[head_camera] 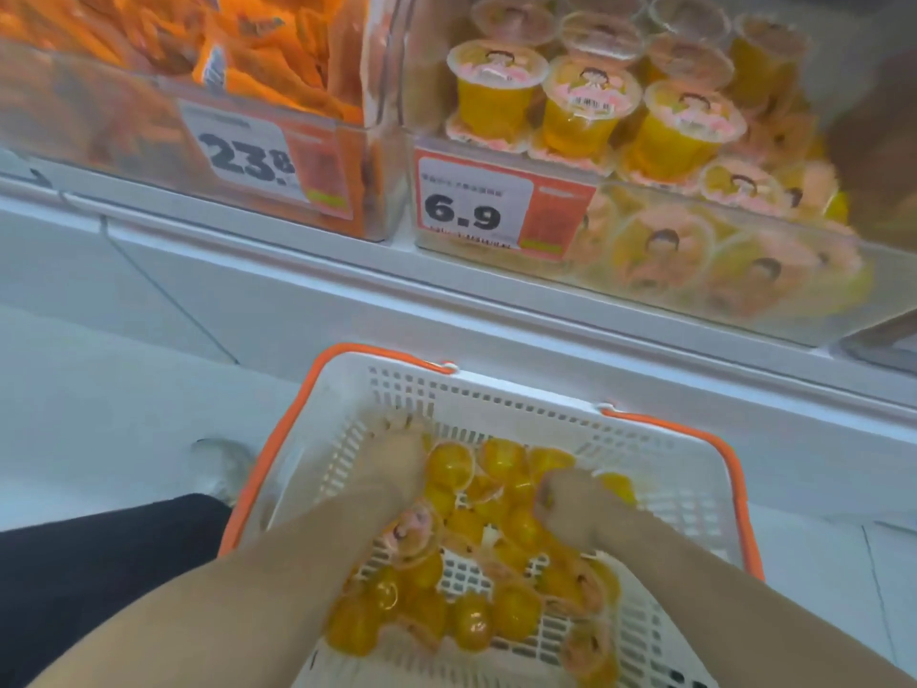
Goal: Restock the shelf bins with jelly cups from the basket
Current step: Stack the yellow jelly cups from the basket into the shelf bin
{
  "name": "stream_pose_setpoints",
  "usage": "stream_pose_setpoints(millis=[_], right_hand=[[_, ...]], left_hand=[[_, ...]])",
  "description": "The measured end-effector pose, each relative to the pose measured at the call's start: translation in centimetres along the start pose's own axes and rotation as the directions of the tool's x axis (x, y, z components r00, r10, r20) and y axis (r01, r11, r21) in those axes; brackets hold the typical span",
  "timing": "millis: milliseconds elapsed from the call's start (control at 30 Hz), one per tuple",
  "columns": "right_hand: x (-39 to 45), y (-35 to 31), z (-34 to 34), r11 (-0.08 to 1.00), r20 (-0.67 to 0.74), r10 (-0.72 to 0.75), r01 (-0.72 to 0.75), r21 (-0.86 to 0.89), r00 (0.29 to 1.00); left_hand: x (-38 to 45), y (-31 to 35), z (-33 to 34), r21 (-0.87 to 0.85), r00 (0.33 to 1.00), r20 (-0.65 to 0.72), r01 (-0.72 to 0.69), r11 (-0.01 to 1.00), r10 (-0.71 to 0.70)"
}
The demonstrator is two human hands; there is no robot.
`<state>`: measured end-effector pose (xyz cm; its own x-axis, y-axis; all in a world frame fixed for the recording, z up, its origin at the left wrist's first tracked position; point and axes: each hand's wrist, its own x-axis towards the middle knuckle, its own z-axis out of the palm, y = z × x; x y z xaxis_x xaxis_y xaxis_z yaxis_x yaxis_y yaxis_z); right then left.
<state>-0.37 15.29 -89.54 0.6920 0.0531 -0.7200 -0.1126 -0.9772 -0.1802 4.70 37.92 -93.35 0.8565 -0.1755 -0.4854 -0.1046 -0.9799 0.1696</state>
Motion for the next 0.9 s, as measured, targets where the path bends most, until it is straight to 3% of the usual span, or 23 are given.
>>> stream_pose_setpoints(millis=[133, 233, 333, 500, 600, 667, 733, 800, 867, 900], right_hand=[[2.8, -3.5, 0.9, 0.993, -0.01, -0.072, 0.073, 0.089, 0.997], [5.2, -5.7, 1.5, 0.987, -0.155, -0.117, 0.132, 0.092, 0.981], [7.1, -7.3, 2.6, 0.985, -0.217, -0.169, 0.172, -0.006, 0.961], [8.6, -9.3, 4.0, 0.963, -0.23, -0.175, 0.118, -0.242, 0.957], [7.4, -8.9, 2.4, 0.934, -0.233, -0.237, 0.155, -0.321, 0.943], [5.4, -8.1, 0.4, 0.961, -0.242, -0.194, 0.135, -0.24, 0.951], [2.7, -7.1, -1.9, 0.994, -0.224, -0.086, 0.069, -0.084, 0.971], [-0.1, -5.7, -4.2, 0.986, -0.117, 0.023, -0.003, 0.164, 0.993], [-3.1, -4.2, -6.3, 0.867, 0.064, 0.02, -0.049, 0.496, 0.998], [-4.7, -3.6, -7.3, 0.774, 0.14, -0.02, -0.074, 0.629, 0.99]], left_hand=[[0.5, -1.8, 0.2, 0.066, 0.994, -0.106, -0.031, 0.997, 0.038], [0.4, -4.1, 0.4, -0.227, 0.991, -0.127, 0.008, 0.974, -0.038], [0.1, -6.0, -0.2, -0.553, 0.983, -0.083, 0.09, 0.828, -0.163], [-1.2, -6.9, -1.1, -0.756, 0.988, 0.125, 0.152, 0.637, -0.087], [-2.0, -7.1, -1.2, -0.765, 0.992, 0.128, 0.111, 0.635, -0.018], [-2.4, -6.7, -1.7, -0.749, 0.99, 0.139, 0.092, 0.656, 0.02], [-2.7, -6.1, -2.1, -0.633, 0.99, 0.133, 0.048, 0.773, 0.048], [-3.2, -5.3, -3.2, -0.466, 0.991, 0.13, 0.022, 0.885, 0.044], [-4.4, -4.2, -4.4, -0.547, 0.984, 0.164, 0.03, 0.836, 0.072], [-4.9, -3.6, -5.0, -0.703, 0.974, 0.205, 0.078, 0.707, 0.097]])
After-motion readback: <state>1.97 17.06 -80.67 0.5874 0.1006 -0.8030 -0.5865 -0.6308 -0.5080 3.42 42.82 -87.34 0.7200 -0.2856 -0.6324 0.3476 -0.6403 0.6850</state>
